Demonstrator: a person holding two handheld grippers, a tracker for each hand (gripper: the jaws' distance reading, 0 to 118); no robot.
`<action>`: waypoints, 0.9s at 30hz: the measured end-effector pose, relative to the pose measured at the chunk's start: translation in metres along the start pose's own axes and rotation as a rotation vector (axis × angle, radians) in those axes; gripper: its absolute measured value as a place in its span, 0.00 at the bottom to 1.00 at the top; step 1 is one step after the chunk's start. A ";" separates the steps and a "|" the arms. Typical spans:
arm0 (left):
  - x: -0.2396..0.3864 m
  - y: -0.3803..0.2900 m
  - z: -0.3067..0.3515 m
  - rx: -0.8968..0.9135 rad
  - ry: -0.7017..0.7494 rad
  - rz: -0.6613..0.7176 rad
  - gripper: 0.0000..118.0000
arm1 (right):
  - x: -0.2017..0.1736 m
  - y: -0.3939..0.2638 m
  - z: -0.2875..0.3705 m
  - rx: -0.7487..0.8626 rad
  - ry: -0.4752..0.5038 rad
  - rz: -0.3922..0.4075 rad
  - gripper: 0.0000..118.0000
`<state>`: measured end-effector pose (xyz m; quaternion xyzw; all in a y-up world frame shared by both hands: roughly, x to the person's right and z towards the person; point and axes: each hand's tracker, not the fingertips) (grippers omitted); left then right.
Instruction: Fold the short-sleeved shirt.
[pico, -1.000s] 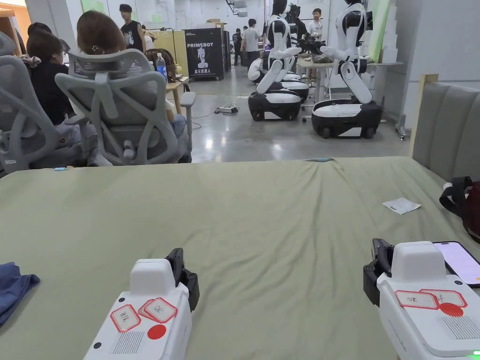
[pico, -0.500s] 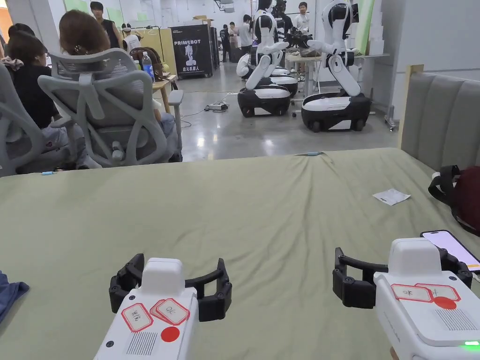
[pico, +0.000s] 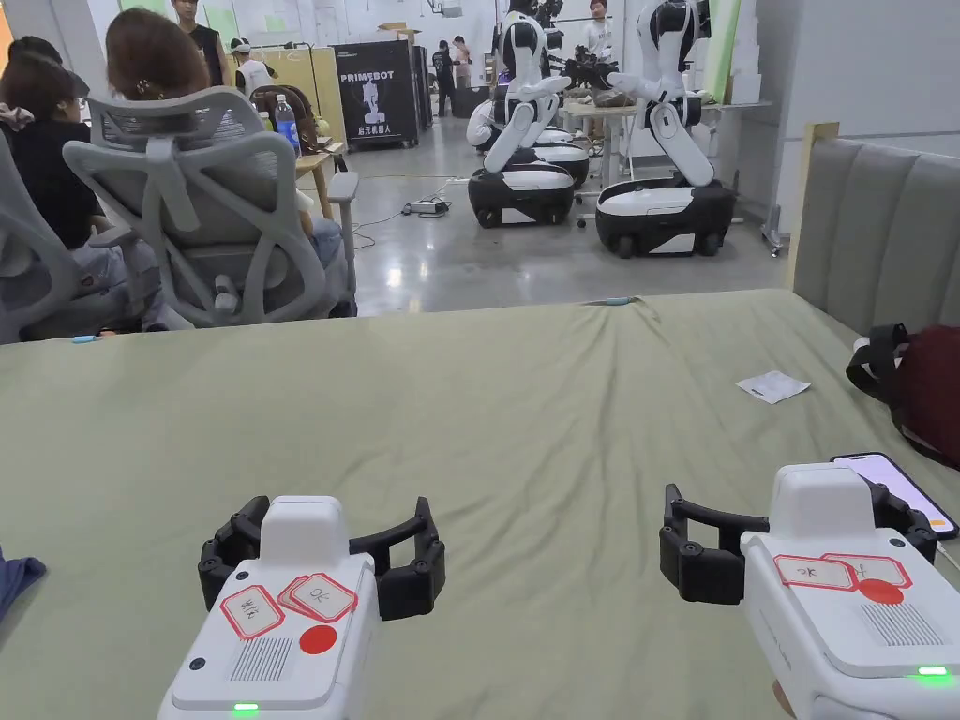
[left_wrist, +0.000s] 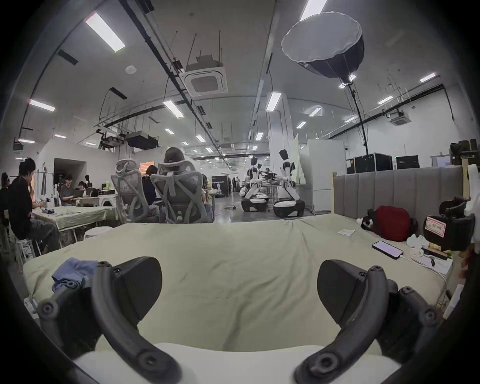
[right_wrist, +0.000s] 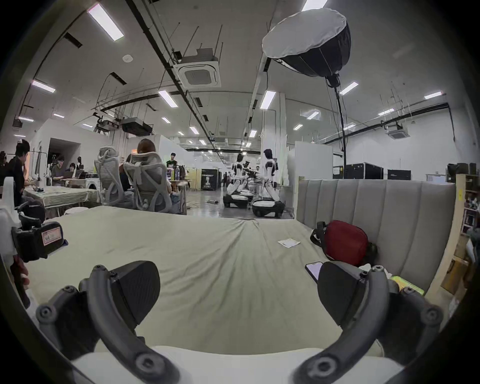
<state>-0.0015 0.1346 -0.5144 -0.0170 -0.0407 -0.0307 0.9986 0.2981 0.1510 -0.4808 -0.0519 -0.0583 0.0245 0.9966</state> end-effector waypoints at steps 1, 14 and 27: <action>-0.001 -0.001 0.000 -0.004 0.002 -0.008 1.00 | 0.000 0.000 0.000 0.000 0.002 0.001 1.00; -0.008 0.001 0.001 -0.001 0.004 -0.016 1.00 | -0.008 0.005 -0.002 0.003 0.011 0.015 1.00; -0.011 -0.002 0.001 -0.009 0.017 -0.014 1.00 | -0.011 0.005 -0.006 -0.010 -0.003 0.027 1.00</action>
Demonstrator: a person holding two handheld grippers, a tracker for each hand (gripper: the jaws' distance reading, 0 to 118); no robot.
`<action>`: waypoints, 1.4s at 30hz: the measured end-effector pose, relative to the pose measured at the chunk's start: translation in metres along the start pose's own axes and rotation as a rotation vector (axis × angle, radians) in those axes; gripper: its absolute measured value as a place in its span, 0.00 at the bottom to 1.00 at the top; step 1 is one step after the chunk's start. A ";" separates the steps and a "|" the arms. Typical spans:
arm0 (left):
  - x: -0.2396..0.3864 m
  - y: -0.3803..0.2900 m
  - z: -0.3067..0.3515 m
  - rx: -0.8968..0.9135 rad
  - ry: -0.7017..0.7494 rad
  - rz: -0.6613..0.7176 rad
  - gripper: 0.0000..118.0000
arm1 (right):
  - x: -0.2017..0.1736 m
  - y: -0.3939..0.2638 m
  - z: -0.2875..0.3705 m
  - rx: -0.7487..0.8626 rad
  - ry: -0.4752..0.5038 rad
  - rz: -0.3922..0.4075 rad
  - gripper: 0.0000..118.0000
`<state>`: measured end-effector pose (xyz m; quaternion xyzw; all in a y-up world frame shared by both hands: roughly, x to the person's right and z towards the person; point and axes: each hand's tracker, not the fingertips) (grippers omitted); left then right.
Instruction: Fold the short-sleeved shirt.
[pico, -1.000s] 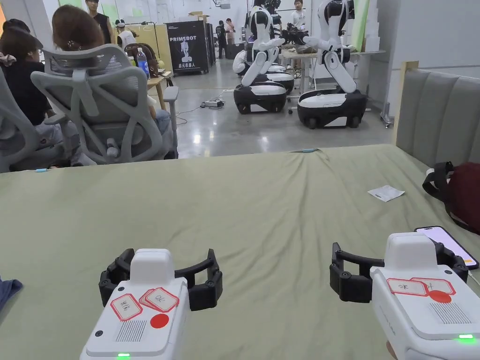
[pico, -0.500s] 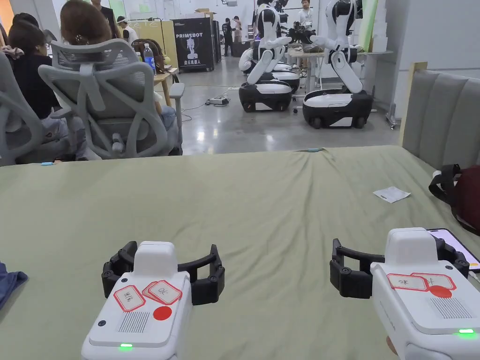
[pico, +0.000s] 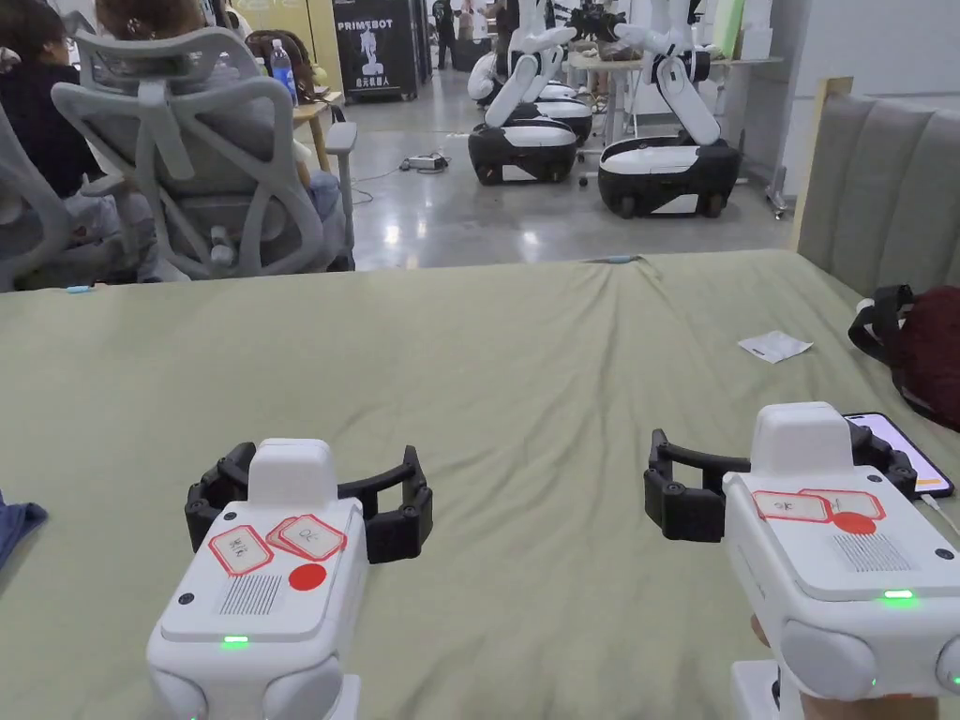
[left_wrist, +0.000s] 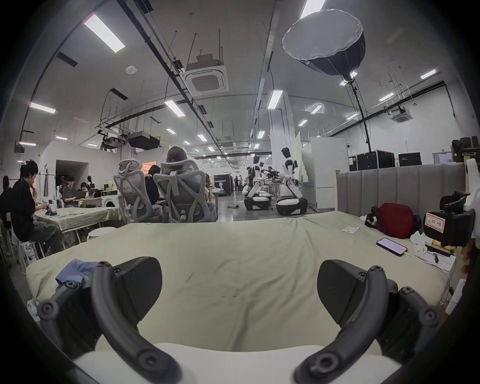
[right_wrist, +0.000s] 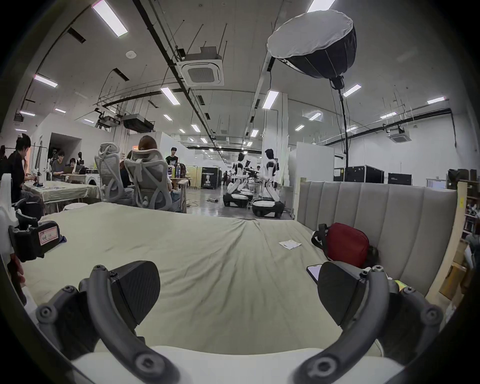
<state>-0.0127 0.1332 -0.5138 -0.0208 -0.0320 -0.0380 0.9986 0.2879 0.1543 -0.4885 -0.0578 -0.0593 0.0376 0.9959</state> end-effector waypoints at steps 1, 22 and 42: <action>-0.001 0.000 0.001 0.001 -0.001 -0.002 1.00 | 0.000 -0.001 0.001 0.000 -0.002 -0.001 1.00; 0.005 -0.002 0.000 0.001 0.002 -0.029 1.00 | 0.001 -0.003 -0.003 -0.014 -0.033 -0.007 1.00; 0.008 -0.005 0.000 -0.003 0.004 -0.035 1.00 | -0.003 -0.005 -0.006 -0.019 -0.027 -0.003 1.00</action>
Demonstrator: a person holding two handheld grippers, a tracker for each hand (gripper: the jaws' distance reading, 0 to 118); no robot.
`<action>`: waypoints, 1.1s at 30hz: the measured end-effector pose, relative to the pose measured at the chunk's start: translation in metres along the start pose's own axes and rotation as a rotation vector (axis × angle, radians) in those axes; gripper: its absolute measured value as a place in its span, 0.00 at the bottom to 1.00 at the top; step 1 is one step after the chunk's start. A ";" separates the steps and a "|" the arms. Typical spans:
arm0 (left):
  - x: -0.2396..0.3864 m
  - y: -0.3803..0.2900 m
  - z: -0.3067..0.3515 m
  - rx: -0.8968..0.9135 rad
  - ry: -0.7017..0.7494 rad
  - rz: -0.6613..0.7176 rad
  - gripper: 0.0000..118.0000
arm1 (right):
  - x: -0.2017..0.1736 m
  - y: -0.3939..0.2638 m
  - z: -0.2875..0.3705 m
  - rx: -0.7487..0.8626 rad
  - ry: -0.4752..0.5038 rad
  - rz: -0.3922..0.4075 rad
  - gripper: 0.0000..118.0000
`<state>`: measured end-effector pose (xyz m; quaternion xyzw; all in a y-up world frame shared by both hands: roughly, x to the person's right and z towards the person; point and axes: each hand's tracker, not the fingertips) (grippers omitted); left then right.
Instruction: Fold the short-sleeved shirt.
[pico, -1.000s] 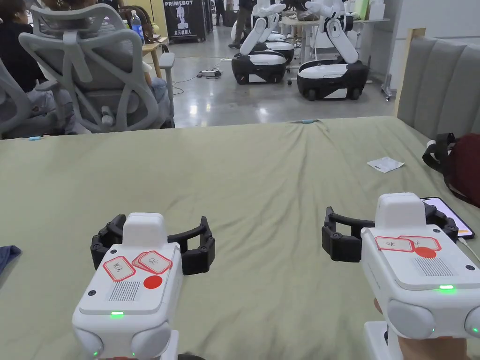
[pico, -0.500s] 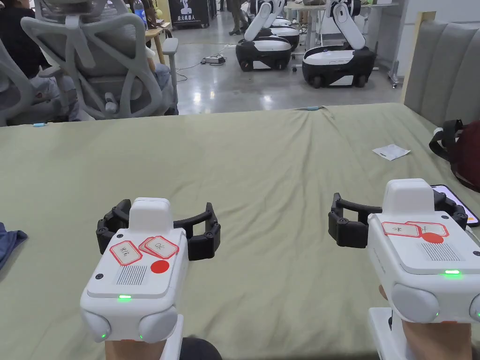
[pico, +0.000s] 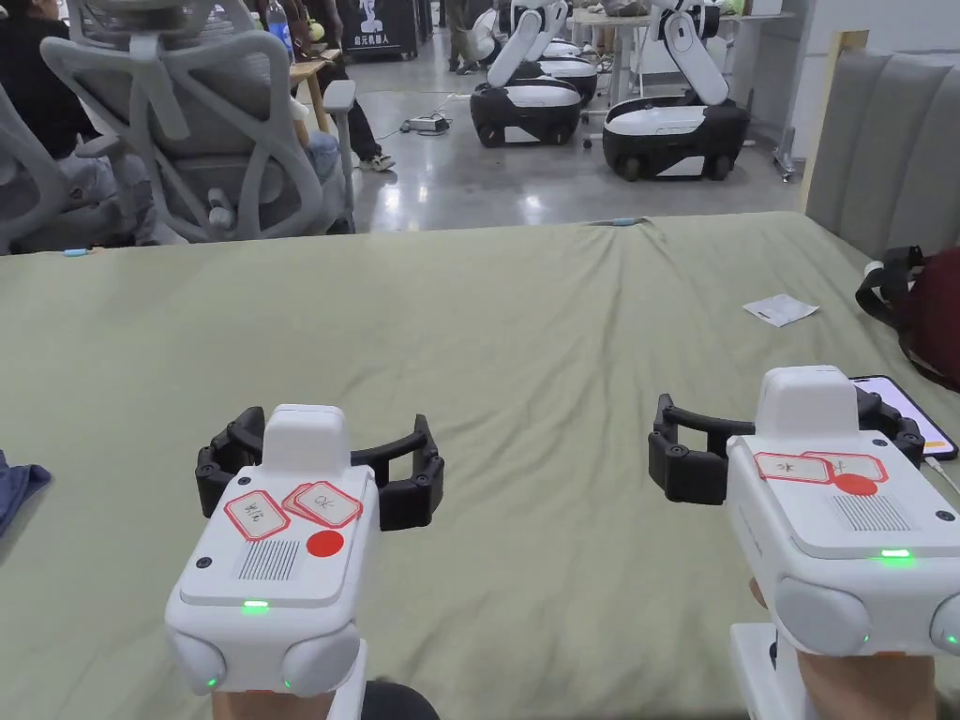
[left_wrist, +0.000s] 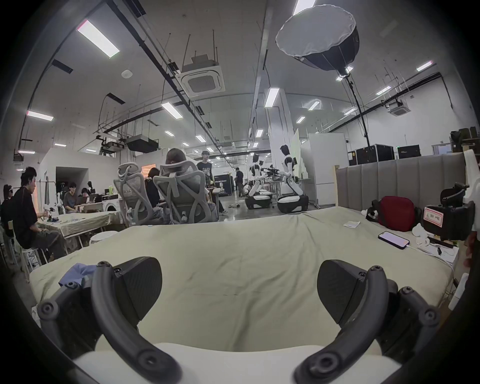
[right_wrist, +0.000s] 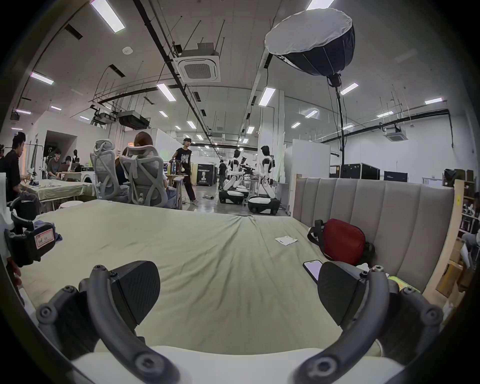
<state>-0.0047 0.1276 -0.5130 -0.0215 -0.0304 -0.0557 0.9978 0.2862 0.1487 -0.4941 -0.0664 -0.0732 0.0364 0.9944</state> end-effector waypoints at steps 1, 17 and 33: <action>0.000 0.000 0.000 0.000 -0.002 0.000 1.00 | 0.000 0.000 0.000 0.003 -0.001 -0.003 1.00; 0.000 0.001 0.004 0.004 0.001 0.005 1.00 | -0.002 0.004 0.000 -0.005 -0.004 -0.031 1.00; -0.003 0.000 0.006 0.001 0.011 0.002 1.00 | -0.007 0.008 -0.006 -0.123 -0.028 -0.177 1.00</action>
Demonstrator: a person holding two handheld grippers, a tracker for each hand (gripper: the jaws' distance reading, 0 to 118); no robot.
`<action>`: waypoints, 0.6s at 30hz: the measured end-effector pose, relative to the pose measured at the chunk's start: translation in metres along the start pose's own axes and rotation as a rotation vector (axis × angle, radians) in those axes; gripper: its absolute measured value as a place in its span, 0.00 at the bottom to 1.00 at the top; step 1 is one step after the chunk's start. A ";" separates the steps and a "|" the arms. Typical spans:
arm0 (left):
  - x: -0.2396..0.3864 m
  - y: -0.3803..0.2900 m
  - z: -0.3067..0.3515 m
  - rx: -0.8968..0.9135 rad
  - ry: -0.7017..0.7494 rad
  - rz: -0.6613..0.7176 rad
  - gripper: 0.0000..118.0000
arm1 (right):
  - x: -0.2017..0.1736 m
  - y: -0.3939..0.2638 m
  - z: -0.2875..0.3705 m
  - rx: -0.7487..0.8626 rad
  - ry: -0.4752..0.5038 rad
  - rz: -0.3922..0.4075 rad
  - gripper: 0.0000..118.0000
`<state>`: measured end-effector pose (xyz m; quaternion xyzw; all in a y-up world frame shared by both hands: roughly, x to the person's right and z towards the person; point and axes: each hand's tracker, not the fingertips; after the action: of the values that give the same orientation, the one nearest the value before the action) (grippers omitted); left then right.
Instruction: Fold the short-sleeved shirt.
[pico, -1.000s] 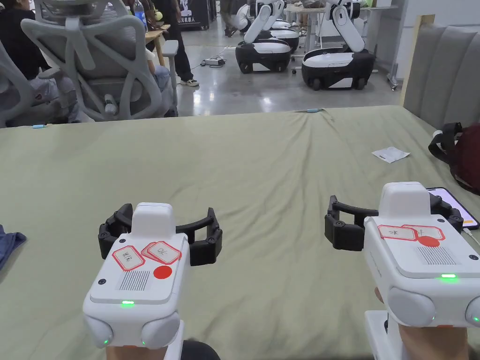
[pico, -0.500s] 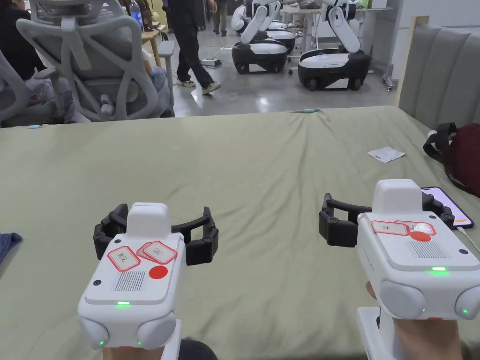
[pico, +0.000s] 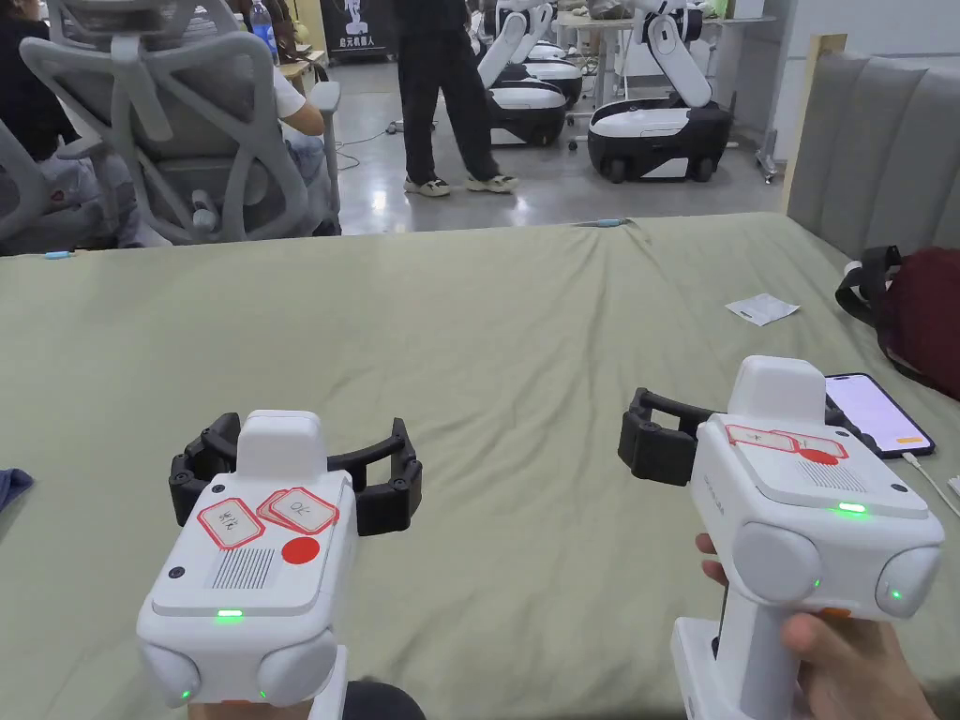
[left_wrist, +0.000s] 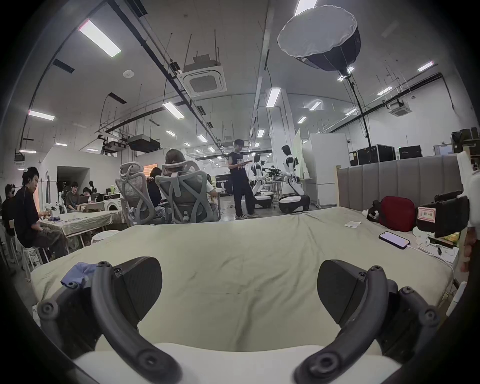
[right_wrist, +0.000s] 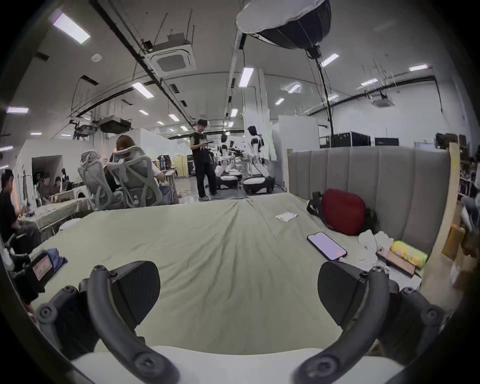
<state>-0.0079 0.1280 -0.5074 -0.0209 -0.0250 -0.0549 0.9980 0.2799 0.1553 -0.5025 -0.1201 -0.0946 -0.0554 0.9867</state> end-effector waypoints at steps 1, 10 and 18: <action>0.000 0.000 0.000 -0.001 -0.001 0.001 1.00 | 0.001 -0.001 0.001 0.005 0.013 -0.011 1.00; -0.001 -0.002 -0.008 -0.009 0.004 -0.003 1.00 | -0.003 0.001 -0.004 0.060 0.011 0.087 1.00; -0.002 0.000 -0.020 -0.003 0.013 0.006 1.00 | -0.014 0.012 -0.012 0.071 0.056 0.132 1.00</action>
<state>-0.0093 0.1278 -0.5271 -0.0222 -0.0186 -0.0521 0.9982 0.2699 0.1648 -0.5195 -0.0893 -0.0608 0.0097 0.9941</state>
